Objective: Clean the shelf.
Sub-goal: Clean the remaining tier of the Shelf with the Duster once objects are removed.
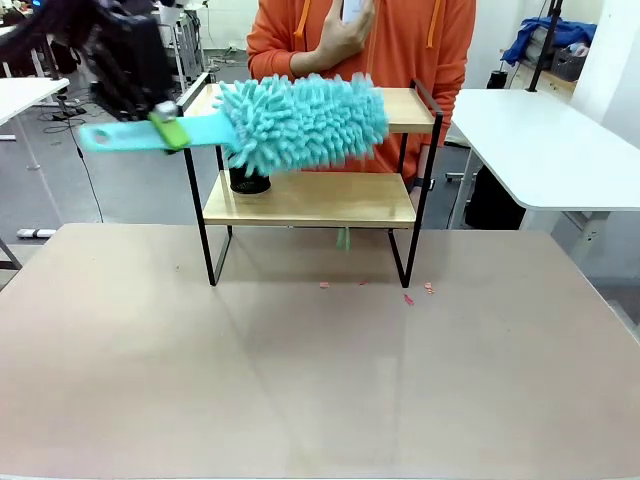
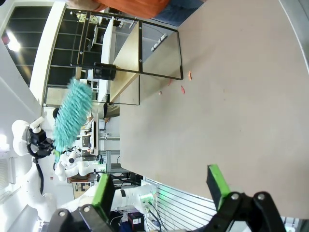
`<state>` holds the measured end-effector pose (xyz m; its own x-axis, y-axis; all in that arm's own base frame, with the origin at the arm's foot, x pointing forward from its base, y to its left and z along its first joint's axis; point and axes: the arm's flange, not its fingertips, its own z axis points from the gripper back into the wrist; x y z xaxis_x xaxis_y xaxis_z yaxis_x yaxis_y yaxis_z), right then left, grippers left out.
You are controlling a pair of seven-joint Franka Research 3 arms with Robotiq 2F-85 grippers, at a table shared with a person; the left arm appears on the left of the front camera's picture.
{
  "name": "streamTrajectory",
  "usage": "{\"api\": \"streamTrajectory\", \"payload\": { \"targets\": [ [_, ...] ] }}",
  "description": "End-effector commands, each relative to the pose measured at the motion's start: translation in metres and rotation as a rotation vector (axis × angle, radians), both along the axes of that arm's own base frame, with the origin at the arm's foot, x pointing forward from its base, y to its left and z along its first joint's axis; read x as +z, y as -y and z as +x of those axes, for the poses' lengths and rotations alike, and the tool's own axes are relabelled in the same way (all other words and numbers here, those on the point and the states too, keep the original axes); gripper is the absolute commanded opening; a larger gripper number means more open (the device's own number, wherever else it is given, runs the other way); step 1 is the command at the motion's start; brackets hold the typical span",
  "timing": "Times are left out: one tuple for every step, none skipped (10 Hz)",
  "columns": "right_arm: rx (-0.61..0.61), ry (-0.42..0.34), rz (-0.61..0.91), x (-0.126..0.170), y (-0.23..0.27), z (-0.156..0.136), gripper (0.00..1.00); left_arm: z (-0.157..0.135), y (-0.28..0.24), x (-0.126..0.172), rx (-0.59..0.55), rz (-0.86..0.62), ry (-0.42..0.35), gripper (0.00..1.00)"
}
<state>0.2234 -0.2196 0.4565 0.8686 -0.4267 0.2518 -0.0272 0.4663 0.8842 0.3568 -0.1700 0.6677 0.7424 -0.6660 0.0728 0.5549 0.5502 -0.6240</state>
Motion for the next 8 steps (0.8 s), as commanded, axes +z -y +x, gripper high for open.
{"api": "streamTrajectory", "payload": {
  "targets": [
    [0.004,0.034,0.004,-0.001,-0.003,0.001,1.0,-0.004,-0.015,0.01,-0.105,0.002,-0.003,0.0],
    [0.004,0.034,0.004,-0.001,-0.003,0.001,1.0,-0.006,-0.019,0.011,-0.108,-0.013,-0.01,0.0],
    [0.004,0.034,0.004,-0.001,-0.003,0.001,1.0,-0.005,-0.021,0.012,-0.102,-0.023,-0.011,0.0],
    [0.004,0.034,0.004,-0.001,-0.003,0.001,1.0,-0.004,-0.023,0.011,-0.089,-0.024,-0.009,0.0],
    [0.004,0.034,0.004,-0.001,-0.003,0.001,1.0,-0.008,-0.035,0.015,-0.088,-0.055,-0.009,0.0],
    [0.004,0.034,0.004,-0.001,-0.003,0.001,1.0,-0.016,-0.057,0.026,-0.074,-0.088,0.007,0.0],
    [0.004,0.034,0.004,-0.001,-0.003,0.001,1.0,-0.03,-0.094,0.041,-0.017,-0.133,0.044,0.0],
    [0.004,0.034,0.004,-0.001,-0.003,0.001,1.0,-0.046,-0.14,0.055,0.121,-0.181,0.119,0.0]
  ]
}}
